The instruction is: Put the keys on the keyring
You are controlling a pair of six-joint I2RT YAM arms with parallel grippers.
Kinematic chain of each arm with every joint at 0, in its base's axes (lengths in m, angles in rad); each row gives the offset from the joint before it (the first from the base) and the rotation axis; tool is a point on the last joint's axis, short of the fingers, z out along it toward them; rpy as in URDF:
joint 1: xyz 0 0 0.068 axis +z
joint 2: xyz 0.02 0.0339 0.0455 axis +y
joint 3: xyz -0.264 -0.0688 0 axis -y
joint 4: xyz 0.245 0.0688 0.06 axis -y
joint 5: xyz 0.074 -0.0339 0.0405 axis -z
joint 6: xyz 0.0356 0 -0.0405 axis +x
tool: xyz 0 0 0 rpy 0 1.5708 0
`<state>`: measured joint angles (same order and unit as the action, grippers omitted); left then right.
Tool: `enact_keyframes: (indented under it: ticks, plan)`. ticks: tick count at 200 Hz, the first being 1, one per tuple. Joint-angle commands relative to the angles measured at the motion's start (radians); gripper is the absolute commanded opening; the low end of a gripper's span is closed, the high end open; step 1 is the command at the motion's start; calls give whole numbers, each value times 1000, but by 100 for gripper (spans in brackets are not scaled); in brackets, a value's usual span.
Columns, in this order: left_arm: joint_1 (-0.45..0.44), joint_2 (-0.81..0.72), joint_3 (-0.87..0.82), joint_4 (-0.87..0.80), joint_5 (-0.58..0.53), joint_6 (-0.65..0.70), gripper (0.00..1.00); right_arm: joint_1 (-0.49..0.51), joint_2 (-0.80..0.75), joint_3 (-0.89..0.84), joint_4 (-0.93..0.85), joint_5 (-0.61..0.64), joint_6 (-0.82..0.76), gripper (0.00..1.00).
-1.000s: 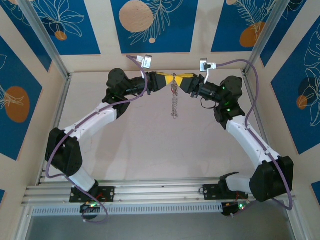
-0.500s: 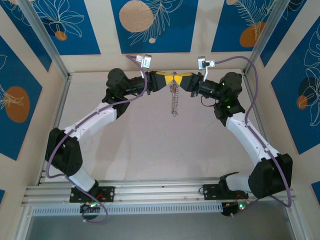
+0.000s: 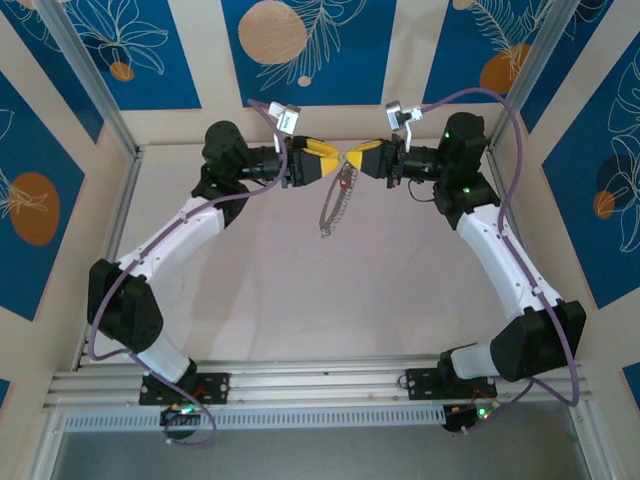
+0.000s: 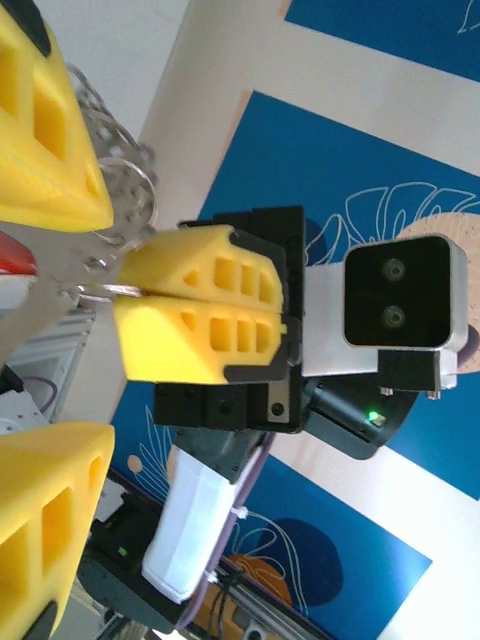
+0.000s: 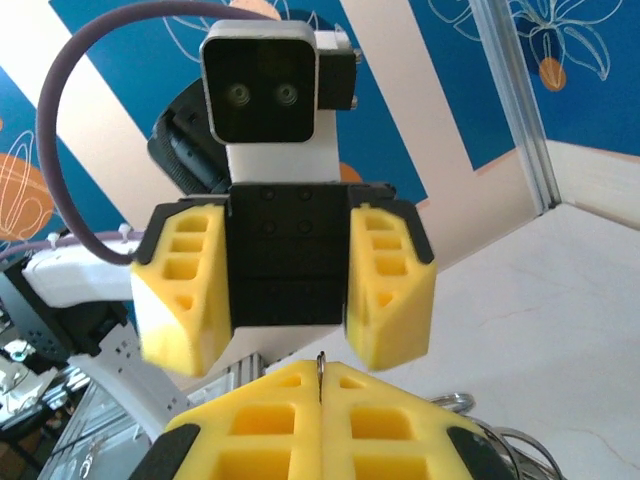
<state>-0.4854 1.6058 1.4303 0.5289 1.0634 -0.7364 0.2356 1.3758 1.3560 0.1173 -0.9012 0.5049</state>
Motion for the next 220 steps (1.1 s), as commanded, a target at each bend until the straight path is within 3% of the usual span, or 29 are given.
enact_keyframes:
  ticks: [1,31,62,86,220]
  plan:
    - [16,-38,57,-190,51,160,54,-12,22,58,-124,-89,-85,0]
    - [17,-37,104,-376,49,302,53,-12,47,101,-201,-112,-132,0]
    - [17,-27,134,-455,58,352,49,-10,57,107,-213,-116,-137,0]
    - [12,-23,135,-458,65,356,44,-9,62,107,-212,-113,-134,0]
    - [-24,-1,137,-420,38,339,42,21,72,121,-218,-92,-135,0]
